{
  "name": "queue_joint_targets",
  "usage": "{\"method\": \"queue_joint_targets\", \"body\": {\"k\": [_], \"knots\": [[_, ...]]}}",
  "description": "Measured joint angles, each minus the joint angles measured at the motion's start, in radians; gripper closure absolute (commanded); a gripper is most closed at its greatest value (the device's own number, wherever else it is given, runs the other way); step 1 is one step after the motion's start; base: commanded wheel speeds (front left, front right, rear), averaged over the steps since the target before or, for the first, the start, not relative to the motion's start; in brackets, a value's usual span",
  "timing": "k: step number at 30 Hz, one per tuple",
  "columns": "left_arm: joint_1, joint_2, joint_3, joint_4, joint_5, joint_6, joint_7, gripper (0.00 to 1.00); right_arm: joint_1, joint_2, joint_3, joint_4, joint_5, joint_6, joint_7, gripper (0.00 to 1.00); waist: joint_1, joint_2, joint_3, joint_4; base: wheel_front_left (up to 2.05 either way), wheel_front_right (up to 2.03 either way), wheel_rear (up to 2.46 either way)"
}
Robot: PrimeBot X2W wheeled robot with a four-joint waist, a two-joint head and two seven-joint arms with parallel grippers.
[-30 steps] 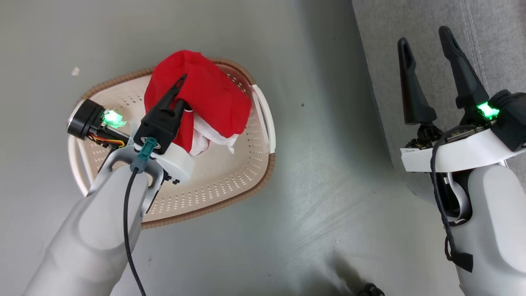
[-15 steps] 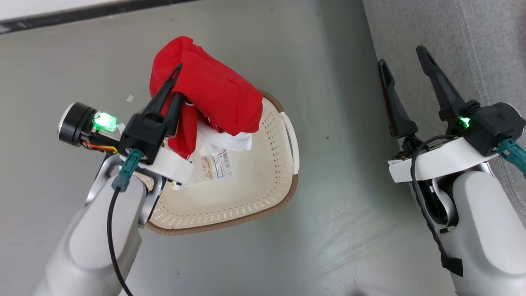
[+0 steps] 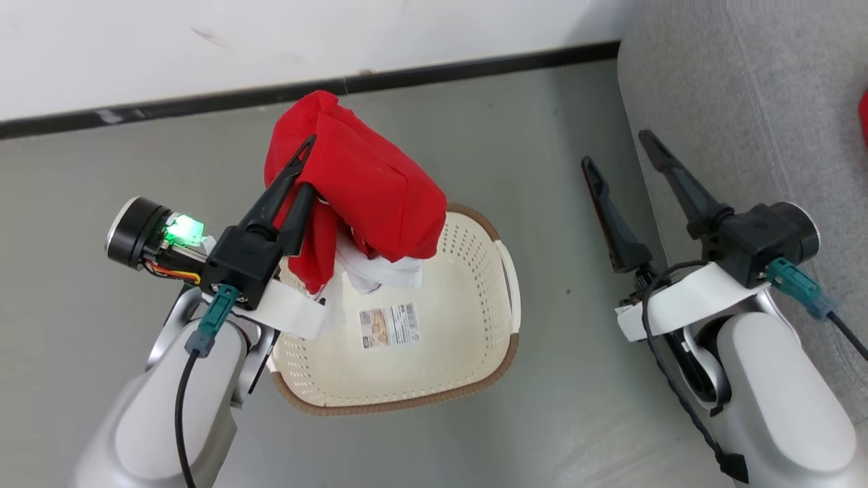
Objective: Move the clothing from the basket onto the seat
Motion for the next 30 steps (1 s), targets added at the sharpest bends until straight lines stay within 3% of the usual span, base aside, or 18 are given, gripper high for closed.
{"method": "queue_joint_targets", "body": {"k": [18,30], "knots": [[0.024,0.031,-0.047,-0.033,0.001,-0.053,0.0,1.0,0.137,-0.027,0.105,0.071,0.013,0.0,0.0,0.0,0.0,0.0,-0.219,0.057,0.0,0.0,0.0],[0.024,0.016,-0.118,-0.032,0.002,-0.114,0.027,1.0,0.162,-0.084,0.332,0.09,0.01,0.0,0.0,0.0,0.0,0.0,-0.338,0.073,0.0,0.0,0.0]]}}
